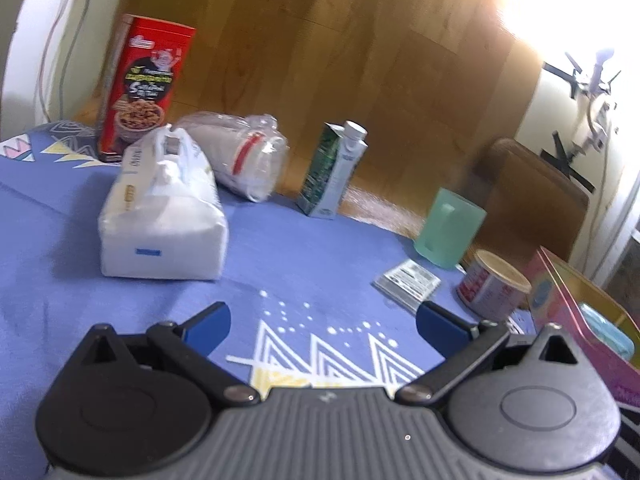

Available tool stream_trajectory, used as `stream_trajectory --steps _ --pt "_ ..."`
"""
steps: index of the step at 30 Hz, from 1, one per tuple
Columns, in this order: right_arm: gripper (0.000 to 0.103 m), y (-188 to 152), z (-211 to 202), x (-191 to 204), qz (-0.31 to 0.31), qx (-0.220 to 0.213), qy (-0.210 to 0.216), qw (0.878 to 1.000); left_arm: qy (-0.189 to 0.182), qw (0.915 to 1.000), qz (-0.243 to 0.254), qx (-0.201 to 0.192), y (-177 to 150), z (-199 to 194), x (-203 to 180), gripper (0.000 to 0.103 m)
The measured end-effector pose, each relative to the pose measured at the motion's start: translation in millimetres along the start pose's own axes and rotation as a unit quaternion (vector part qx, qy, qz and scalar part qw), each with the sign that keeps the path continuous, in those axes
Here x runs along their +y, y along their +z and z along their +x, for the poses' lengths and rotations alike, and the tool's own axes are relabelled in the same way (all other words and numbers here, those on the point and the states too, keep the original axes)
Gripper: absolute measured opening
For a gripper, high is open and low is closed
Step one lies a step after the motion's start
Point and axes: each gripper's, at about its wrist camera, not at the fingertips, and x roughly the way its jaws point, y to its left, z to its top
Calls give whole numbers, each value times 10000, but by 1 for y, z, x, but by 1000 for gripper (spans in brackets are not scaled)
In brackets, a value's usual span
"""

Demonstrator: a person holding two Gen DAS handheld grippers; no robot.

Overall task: Organize soft objects
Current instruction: 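Reach the right gripper to the green patterned tissue pack, then grasp the tissue pack with the right gripper and lift it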

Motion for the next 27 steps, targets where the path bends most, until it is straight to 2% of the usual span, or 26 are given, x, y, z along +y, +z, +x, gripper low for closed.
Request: stream_trajectory --steps 3,8,13,15,21,22,23,25,27 --pt "87 -14 -7 -7 447 62 -250 9987 -85 9997 223 13 -3 -2 -8 102" --pt "87 -24 -13 -15 1211 78 -252 9923 -396 9982 419 185 -10 -8 -17 102" --pt "87 -13 -8 4 1084 46 14 9941 -556 9972 427 257 -15 -14 -19 102" --pt "87 -6 -2 10 1019 90 -111 9947 -557 9973 390 285 -16 -14 -19 102" --pt "90 1 18 17 1344 237 -313 9902 -726 9962 294 375 -18 -16 -16 103" --pt "84 1 18 17 1324 218 -314 9905 -751 9960 316 366 -18 -16 -17 103" --pt "69 -1 15 17 1326 162 -331 9905 -768 9958 335 373 -18 -16 -17 102" --pt "52 -3 9 12 1321 100 -428 9903 -793 9954 351 400 -18 -15 -18 102" --pt "46 -7 2 4 1386 121 -519 9889 -814 9952 335 416 -18 -14 -17 102"
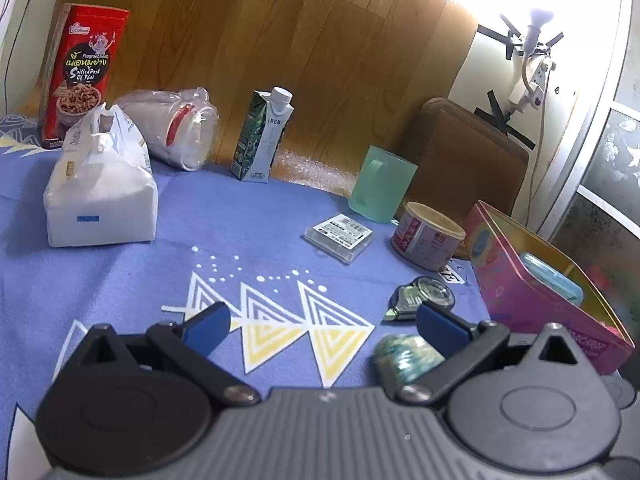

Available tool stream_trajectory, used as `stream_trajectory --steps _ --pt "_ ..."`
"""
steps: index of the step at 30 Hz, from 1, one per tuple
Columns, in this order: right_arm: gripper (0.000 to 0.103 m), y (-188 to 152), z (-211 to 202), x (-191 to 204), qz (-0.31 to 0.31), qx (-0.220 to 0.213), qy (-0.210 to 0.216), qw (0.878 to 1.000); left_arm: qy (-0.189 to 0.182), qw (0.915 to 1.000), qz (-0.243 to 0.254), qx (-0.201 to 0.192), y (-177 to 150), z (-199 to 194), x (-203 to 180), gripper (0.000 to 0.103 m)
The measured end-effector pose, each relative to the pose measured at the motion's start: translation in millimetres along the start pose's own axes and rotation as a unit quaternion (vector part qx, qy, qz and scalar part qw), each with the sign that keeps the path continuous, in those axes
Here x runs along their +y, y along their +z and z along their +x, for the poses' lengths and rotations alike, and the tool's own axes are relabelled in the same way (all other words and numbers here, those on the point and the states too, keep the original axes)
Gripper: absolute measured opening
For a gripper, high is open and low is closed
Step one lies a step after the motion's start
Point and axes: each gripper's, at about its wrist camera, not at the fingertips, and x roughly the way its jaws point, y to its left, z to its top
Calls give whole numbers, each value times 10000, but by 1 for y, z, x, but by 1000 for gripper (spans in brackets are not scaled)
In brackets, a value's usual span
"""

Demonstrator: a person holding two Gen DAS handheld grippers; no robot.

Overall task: Organize soft objects
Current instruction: 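Grasp the tissue pack with the right gripper and lift it, then carry the tissue pack into the pink tin and release it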

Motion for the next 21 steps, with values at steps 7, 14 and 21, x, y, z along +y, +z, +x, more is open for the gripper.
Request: stream_trajectory --steps 7,14,21 --pt "48 -16 -21 -38 123 -66 -867 9961 -18 10000 -64 61 0 1 2 102" --pt "62 -23 -32 -46 185 -113 -773 9968 -236 9988 -97 415 1 12 -6 102" --pt "71 -22 -30 -45 222 -157 -763 9967 -1027 9908 142 867 -1 32 -58 101"
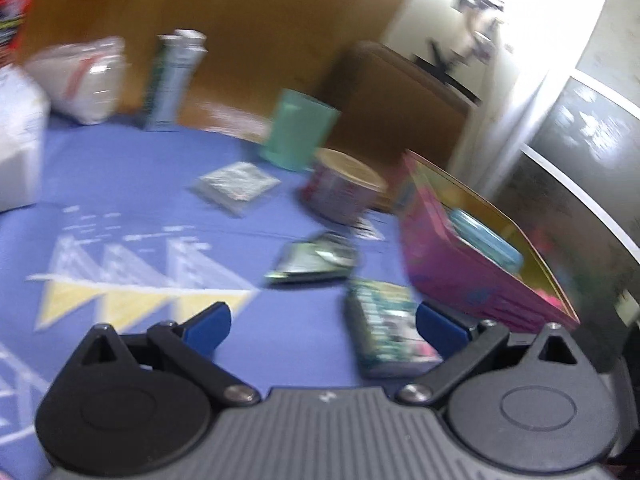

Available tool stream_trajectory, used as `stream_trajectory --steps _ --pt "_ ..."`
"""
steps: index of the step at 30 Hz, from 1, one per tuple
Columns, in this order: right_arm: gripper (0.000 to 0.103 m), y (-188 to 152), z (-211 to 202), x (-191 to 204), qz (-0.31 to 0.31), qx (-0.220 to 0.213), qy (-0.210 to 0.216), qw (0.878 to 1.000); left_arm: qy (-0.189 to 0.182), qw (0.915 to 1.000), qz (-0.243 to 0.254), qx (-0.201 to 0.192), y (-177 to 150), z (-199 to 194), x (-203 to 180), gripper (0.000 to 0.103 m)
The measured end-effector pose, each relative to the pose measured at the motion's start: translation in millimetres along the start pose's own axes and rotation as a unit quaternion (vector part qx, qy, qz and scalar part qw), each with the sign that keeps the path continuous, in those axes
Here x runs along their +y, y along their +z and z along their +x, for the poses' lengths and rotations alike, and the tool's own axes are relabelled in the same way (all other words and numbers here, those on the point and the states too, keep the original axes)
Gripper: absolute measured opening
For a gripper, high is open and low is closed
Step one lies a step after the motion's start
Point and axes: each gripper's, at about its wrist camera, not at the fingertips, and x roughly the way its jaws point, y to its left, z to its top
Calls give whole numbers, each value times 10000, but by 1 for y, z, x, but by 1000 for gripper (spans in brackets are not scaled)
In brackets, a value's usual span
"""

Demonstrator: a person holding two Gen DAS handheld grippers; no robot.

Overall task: Organize soft objects
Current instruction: 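Carry the tissue pack into the pink tin and release it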

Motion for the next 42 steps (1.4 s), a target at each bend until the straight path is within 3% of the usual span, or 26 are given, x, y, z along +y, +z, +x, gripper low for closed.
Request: stream_trajectory --steps 3,4,5,6,7,9,14,17,20,21,23,28,32,37,42 --pt "71 1 3 -3 6 17 -62 10000 -179 9993 235 242 0 19 -22 94" --pt "70 1 4 -4 17 15 -75 10000 -170 9987 306 360 -1 27 -28 87" --pt "67 1 6 -6 48 22 -69 10000 -145 9979 366 515 -2 36 -33 68" --pt "60 1 8 -8 95 46 -20 9999 -173 9967 392 684 -5 45 -35 61" --pt "42 1 10 -9 135 50 30 9999 -85 9971 498 578 -7 45 -41 56" --pt "35 2 9 -9 187 -16 73 9998 -11 9967 644 493 -7 43 -52 53" --pt "33 2 -19 -14 53 -753 -338 9966 -364 9941 1019 0 16 29 -86 53" --pt "33 7 -35 -28 181 -1206 -734 9898 -538 9890 1364 -179 36 40 -116 53" --pt "33 12 -43 -49 452 -1458 -1165 9814 -668 9831 1680 -286 52 60 -143 60" --pt "33 14 -43 -57 544 -1480 -1293 9790 -636 9818 1763 -305 54 68 -150 63" --pt "34 17 -39 -73 649 -1507 -1534 9744 -446 9793 1949 -312 58 92 -163 89" --pt "40 24 6 -105 801 -1102 -2311 9633 114 9790 2015 -275 53 122 -167 89" --pt "49 17 -1 -115 1195 -1255 -2212 9597 118 9809 1905 -381 46 105 -156 90" --pt "49 11 -12 -106 1265 -1380 -2188 9576 17 9862 1572 -527 42 72 -132 91" --pt "49 13 -17 -88 1143 -1626 -2063 9581 370 9900 1156 -711 34 34 -83 91"
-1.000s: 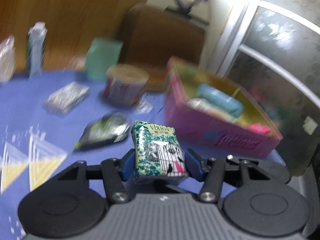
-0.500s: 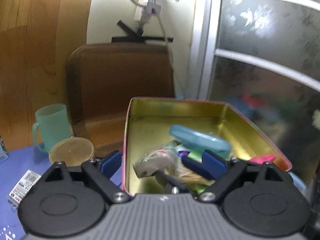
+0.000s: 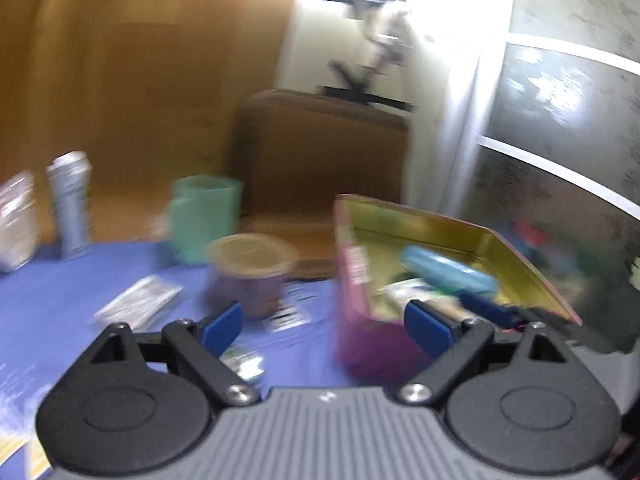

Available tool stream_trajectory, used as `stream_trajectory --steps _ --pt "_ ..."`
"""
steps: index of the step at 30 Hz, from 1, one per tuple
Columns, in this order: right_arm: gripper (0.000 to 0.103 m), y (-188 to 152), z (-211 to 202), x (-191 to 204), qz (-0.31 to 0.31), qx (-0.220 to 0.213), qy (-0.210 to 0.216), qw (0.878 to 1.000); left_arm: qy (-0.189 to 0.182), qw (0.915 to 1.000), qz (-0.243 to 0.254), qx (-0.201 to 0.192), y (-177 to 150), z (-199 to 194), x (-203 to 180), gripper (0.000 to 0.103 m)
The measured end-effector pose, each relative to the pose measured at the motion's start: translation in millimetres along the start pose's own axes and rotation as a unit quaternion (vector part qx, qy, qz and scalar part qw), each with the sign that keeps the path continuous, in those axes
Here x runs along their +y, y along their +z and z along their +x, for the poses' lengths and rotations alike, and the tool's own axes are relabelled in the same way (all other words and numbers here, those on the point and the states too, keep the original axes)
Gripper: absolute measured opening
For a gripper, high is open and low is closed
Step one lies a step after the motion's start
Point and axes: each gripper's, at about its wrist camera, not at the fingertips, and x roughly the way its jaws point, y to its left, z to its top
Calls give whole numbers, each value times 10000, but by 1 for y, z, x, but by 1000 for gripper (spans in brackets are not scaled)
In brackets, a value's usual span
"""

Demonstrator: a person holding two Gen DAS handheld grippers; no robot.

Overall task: Organize soft objects
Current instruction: 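Carry the tissue pack into the pink tin and release it, then reach the right gripper to the green correction-tape roller and grasp it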

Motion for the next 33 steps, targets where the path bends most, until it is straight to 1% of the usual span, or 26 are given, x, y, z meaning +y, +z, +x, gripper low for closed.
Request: stream_trajectory --steps 3,5,6,8,10,11,12,13,14,16,19,20,22,23,25,28,31,33 --pt "49 1 -6 20 -184 -91 376 9991 541 9976 -419 84 -15 -18 47 91" --pt "51 2 -2 34 -321 6 715 9969 895 9931 -728 190 -25 -25 78 91" --pt "52 2 1 43 -375 120 961 9946 1052 9903 -883 232 -31 -29 92 91" --pt "61 1 12 58 -440 417 1369 9887 1275 9844 -1182 282 -42 -36 117 91" --pt "71 2 23 75 -544 669 1589 9835 1387 9800 -1393 303 -51 -40 133 91" --pt "73 3 30 83 -671 753 1674 9807 1355 9786 -1516 319 -53 -41 138 91" --pt "78 4 39 92 -832 815 1715 9783 1239 9785 -1625 266 -52 -43 142 91" --pt "82 2 45 98 -956 872 1731 9764 1199 9793 -1620 197 -52 -44 142 91" --pt "83 4 57 102 -1037 979 1756 9741 1196 9799 -1586 180 -52 -44 142 91" --pt "83 8 76 105 -991 1264 1853 9695 1121 9820 -1503 206 -51 -42 138 91" --pt "82 11 105 105 -716 1637 1861 9661 1112 9843 -1368 111 -52 -45 134 91" --pt "80 11 115 103 -556 1806 1846 9645 1099 9846 -1355 88 -52 -46 132 92" --pt "71 4 123 96 -150 2093 1968 9577 1066 9848 -1370 66 -53 -47 132 92" --pt "68 2 122 92 99 2152 2033 9551 1039 9847 -1398 69 -53 -48 133 92" --pt "65 1 111 91 158 2118 1935 9578 989 9842 -1467 90 -53 -48 136 92" --pt "64 -4 87 87 343 2158 1962 9559 925 9833 -1563 93 -54 -49 140 92" --pt "64 -12 54 96 93 2074 1998 9576 896 9824 -1640 83 -55 -50 142 95" --pt "64 -18 32 104 -66 1994 2218 9545 874 9817 -1692 85 -55 -50 144 95"
